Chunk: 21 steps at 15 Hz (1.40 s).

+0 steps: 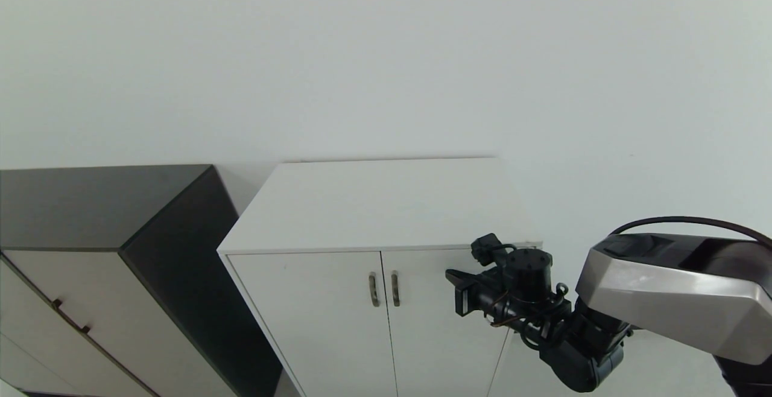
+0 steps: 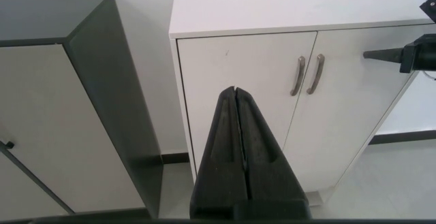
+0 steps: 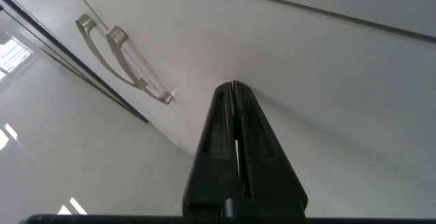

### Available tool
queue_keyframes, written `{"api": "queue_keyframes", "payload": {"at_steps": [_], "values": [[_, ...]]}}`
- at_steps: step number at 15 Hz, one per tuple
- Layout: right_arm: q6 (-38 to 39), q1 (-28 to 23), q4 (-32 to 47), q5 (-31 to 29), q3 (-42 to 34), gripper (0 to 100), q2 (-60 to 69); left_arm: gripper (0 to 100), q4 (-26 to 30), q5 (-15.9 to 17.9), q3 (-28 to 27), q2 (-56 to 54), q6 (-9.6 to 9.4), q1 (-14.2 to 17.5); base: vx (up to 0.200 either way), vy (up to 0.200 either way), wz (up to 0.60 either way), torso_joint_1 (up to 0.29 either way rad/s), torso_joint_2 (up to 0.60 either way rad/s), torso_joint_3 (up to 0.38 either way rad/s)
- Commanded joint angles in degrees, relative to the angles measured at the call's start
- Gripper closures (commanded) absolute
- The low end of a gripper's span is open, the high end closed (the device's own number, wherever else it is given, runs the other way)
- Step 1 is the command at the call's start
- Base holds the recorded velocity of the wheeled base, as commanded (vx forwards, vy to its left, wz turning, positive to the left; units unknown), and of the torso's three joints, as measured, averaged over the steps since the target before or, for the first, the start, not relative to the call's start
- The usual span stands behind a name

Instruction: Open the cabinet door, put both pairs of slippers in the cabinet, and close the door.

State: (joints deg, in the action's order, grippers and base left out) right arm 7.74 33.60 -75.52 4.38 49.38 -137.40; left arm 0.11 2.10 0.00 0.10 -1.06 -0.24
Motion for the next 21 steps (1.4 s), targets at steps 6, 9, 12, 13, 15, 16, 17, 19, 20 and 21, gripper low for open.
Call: {"api": "queue_keyframes", "payload": {"at_steps": [6, 9, 12, 13, 15, 16, 17, 19, 20, 21], "values": [[-0.4, 2.3, -4.9, -0.1, -14.7, 100, 13.9, 100, 0.0, 0.0, 0.0, 0.0, -0.08, 0.0, 0.0, 0.0, 0.0, 0.0, 0.0, 0.0], [-0.7, 1.6, -10.5, -2.0, -31.1, 100, 23.9, 100, 0.1, 0.0, 0.0, 0.0, -0.08, 0.0, 0.0, 0.0, 0.0, 0.0, 0.0, 0.0], [-1.7, -1.5, -14.5, -3.5, -44.9, 100, 31.0, 100, 0.1, 0.0, 0.0, 0.0, -0.08, 0.0, 0.0, 0.0, 0.0, 0.0, 0.0, 0.0], [-3.3, -3.8, -14.5, -3.6, -47.5, 100, 32.3, 100, 0.0, 0.0, 0.0, 0.0, -0.17, 0.0, 0.0, 0.0, 0.0, 0.0, 0.0, 0.0], [-6.4, -9.1, -12.6, -7.6, -49.4, 100, 34.0, 100, 0.1, 0.0, 0.0, 0.0, -0.08, 0.0, 0.0, 0.0, 0.0, 0.0, 0.0, 0.0], [-6.6, -10.3, -10.5, -10.4, -49.4, 100, 35.0, 100, 0.0, 0.0, 0.0, 0.0, -0.08, 0.0, 0.0, 0.0, 0.0, 0.0, 0.0, 0.0], [-6.7, -10.7, -8.5, -12.1, -49.4, 100, 36.2, 100, 0.1, 0.0, 0.0, 0.0, -0.08, 0.0, 0.0, 0.0, 0.0, 0.0, 0.0, 0.0], [-6.5, -10.9, 6.5, -13.4, -49.4, 100, 47.3, 100, 0.0, 0.0, 0.0, 0.0, -0.08, 0.0, 0.0, 0.0, 0.0, 0.0, 0.0, 0.0], [-6.6, -10.9, 14.6, -13.6, -49.4, 100, 53.3, 100, 0.1, 0.0, 0.0, 0.0, -0.08, 0.0, 0.0, 0.0, 0.0, 0.0, 0.0, 0.0], [-6.4, -11.1, 19.7, -13.7, -49.4, 100, 57.3, 100, 0.0, 0.0, 0.0, 0.0, -0.08, 0.0, 0.0, 0.0, 0.0, 0.0, 0.0, 0.0]]}}
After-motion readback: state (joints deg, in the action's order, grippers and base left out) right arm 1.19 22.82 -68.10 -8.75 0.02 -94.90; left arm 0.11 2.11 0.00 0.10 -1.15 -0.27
